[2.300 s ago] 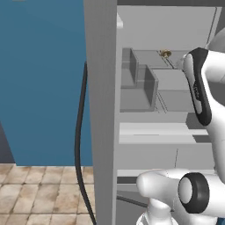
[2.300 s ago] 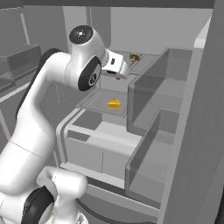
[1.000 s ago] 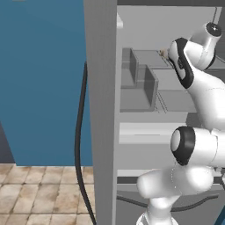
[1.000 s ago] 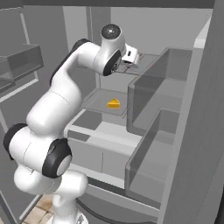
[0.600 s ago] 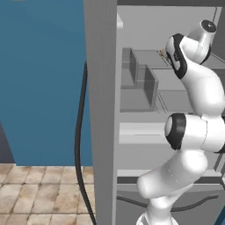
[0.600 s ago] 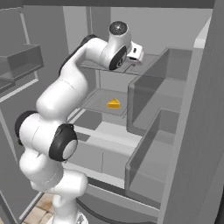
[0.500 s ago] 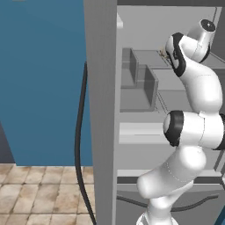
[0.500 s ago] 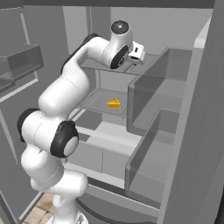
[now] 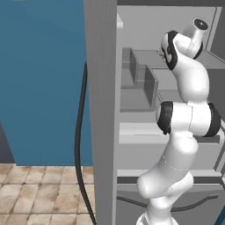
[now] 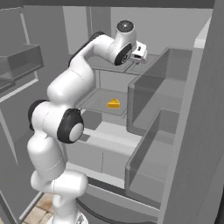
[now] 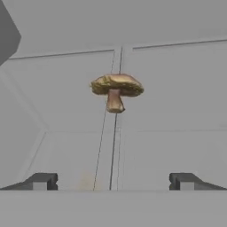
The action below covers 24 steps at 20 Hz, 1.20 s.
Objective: Take the cheese, chicken drumstick, and mushroom from the fridge and place them on the plate on the dining counter to create an appetizer plate.
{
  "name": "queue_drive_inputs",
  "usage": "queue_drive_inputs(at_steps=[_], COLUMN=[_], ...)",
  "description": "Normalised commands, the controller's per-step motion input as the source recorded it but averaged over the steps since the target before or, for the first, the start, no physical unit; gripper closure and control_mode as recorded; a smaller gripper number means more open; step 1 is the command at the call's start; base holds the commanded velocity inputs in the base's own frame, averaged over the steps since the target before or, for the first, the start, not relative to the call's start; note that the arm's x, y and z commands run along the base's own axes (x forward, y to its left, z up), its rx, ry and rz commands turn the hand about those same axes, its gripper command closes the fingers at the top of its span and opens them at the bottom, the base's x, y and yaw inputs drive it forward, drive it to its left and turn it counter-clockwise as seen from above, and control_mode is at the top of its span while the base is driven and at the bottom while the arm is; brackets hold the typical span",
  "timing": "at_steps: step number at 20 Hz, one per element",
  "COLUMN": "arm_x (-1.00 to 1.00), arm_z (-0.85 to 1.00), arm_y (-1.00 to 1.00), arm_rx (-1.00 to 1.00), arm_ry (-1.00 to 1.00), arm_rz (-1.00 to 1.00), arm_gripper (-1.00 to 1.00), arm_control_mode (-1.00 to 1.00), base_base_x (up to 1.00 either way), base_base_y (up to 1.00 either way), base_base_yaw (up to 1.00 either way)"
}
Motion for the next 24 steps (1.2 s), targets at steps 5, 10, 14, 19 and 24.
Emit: queue_drive_inputs(at_steps=[5,10,14,19,24], arm_x=[0.45,0.44,0.31,0.37,0.48], arm_z=[-0.42,-0.49,-0.33,-0.31,-0.4], arm_y=[0.0,0.0,0.0,0.0,0.0], arm_rx=[0.0,0.0,0.0,0.0,0.0], arm_ry=[0.0,-0.06,-0.08,-0.01,0.0], arm_rz=[0.01,0.0,0.0,0.0,0.01], arm_gripper=[-1.0,-1.0,-1.0,-1.0,-1.0], arm_control_mode=[-1.0,-1.0,-1.0,-1.0,-1.0], base_base_x=[0.0,0.0,0.0,0.0,0.0], base_base_y=[0.0,0.0,0.0,0.0,0.0], base_base_yaw=[0.0,0.0,0.0,0.0,0.0])
